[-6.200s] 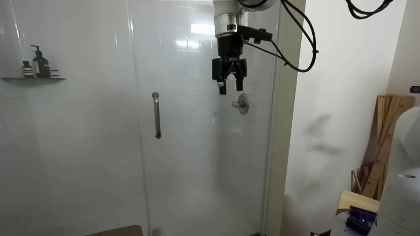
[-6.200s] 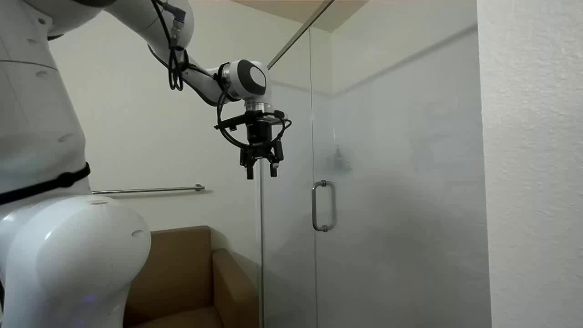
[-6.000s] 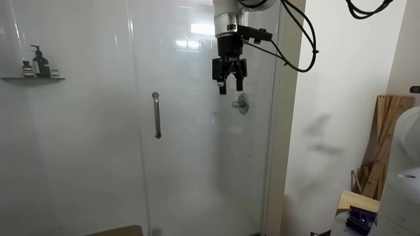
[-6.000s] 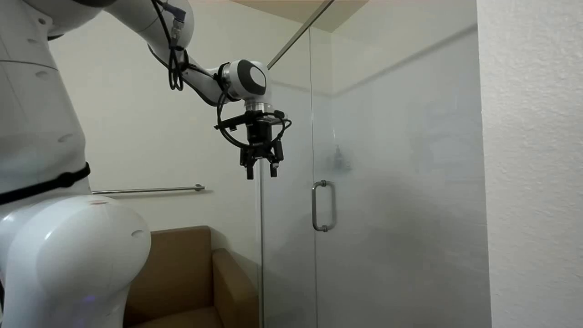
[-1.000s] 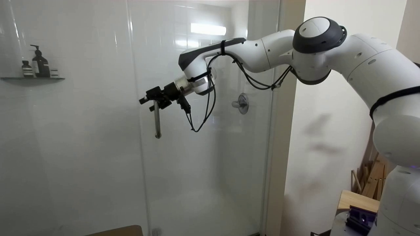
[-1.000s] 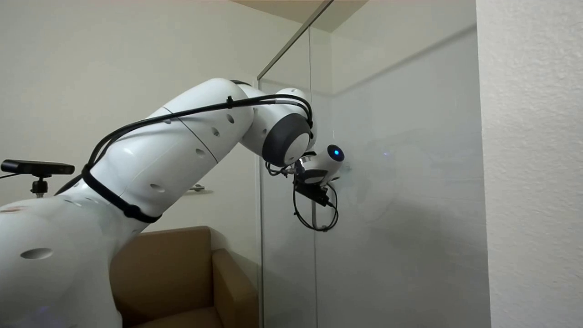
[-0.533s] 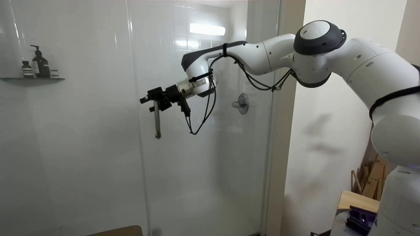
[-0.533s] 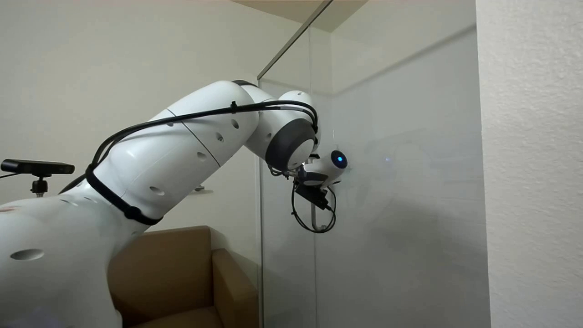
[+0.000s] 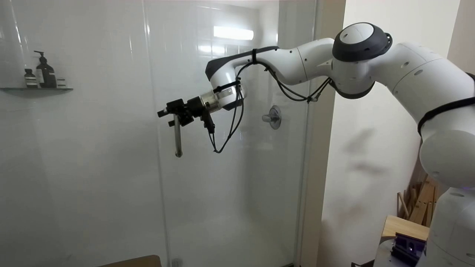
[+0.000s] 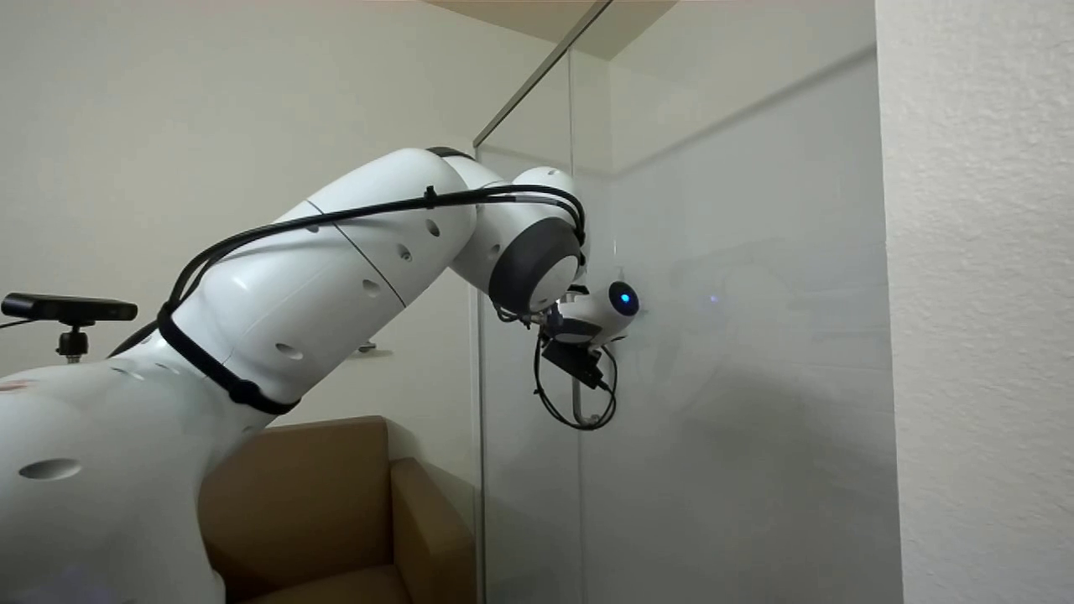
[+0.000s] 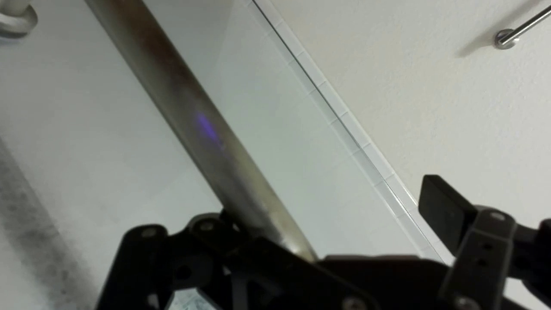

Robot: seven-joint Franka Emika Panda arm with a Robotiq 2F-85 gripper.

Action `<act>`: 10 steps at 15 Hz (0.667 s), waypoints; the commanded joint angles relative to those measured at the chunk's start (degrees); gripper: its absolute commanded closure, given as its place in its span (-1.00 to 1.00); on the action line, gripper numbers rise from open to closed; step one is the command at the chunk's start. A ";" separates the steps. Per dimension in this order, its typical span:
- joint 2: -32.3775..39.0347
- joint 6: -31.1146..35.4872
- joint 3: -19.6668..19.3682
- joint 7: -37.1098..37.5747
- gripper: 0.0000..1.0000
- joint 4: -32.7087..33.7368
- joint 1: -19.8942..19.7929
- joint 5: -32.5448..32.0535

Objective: Open the shower door.

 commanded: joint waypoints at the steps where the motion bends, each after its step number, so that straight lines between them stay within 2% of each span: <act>1: -4.41 -0.71 0.50 -1.56 -1.00 -8.01 -0.64 4.02; 10: -7.58 0.65 2.29 -3.38 -1.00 -12.77 -1.98 5.96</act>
